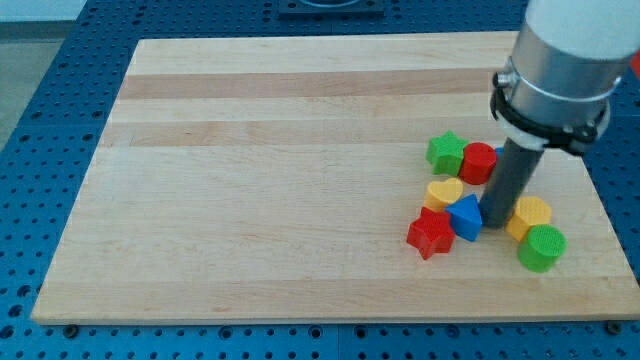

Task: Slide the blue triangle left a bit and yellow hexagon right a bit

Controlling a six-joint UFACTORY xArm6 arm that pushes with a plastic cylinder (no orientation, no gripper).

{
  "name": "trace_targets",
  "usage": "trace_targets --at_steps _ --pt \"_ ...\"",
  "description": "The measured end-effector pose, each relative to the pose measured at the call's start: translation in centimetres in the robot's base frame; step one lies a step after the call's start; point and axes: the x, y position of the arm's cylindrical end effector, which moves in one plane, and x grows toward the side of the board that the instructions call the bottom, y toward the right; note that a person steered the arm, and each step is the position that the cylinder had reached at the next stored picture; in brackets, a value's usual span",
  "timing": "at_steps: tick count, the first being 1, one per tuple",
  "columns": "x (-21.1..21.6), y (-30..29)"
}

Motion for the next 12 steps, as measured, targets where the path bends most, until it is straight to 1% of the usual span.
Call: trace_targets --at_steps 1,3,4,7,11,12 --pt "2.0 0.0" --pt "2.7 0.0" --pt "2.5 0.0" --pt "-0.1 0.3" --pt "-0.5 0.9" --pt "-0.5 -1.3"
